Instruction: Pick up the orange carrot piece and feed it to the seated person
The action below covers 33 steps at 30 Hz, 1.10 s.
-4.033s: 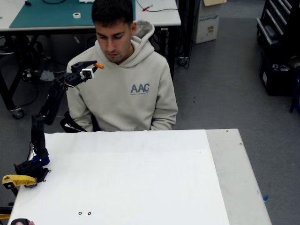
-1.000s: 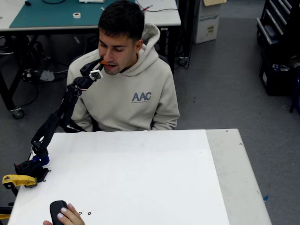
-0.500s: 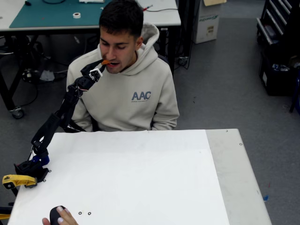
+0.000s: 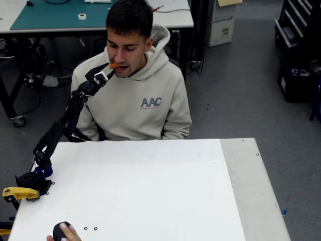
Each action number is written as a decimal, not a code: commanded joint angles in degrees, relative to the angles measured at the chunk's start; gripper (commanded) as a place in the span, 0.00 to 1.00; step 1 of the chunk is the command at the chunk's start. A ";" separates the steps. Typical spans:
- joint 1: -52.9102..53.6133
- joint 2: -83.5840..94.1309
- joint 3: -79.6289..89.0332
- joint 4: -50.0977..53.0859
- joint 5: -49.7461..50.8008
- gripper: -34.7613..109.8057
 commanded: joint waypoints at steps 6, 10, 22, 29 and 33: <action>5.19 3.69 -1.76 -0.62 0.53 0.44; 8.53 3.60 -1.76 -0.62 0.00 0.43; 18.63 3.60 -1.76 -0.62 -0.09 0.42; 26.28 3.60 -1.76 -0.62 -0.09 0.29; 31.55 3.25 -1.67 -0.62 -0.18 0.22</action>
